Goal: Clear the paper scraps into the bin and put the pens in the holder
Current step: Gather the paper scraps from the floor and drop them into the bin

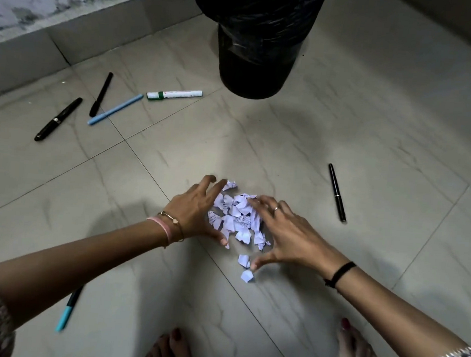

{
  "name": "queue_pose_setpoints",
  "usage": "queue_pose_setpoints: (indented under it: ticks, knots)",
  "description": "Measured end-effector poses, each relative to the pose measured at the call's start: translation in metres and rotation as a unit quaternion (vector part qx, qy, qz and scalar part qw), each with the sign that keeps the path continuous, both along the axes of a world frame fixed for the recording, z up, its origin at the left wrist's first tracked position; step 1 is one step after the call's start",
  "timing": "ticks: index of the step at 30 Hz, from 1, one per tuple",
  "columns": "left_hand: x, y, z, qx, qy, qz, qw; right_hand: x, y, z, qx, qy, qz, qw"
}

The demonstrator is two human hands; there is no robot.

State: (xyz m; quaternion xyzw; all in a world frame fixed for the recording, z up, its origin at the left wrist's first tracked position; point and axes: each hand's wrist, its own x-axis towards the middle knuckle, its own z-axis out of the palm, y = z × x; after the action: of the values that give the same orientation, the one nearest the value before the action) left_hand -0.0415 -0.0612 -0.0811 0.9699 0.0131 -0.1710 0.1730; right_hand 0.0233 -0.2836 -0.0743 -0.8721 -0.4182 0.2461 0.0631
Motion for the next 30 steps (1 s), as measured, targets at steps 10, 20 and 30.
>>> queue_pose_setpoints:
  ticks: [10,20,30]
  knots:
    - [0.024,0.012,-0.003,-0.011,-0.002,-0.084,0.996,-0.007,0.023,-0.015,0.045,-0.043,-0.094,0.994]
    - [-0.005,-0.018,-0.009,-0.028,-0.016,-0.02,0.999,0.0,0.013,-0.016,0.013,0.0,-0.091,0.996]
    - [0.003,-0.029,-0.01,-0.055,-0.023,0.028,0.998,-0.004,0.039,-0.019,0.142,0.035,-0.151,0.978]
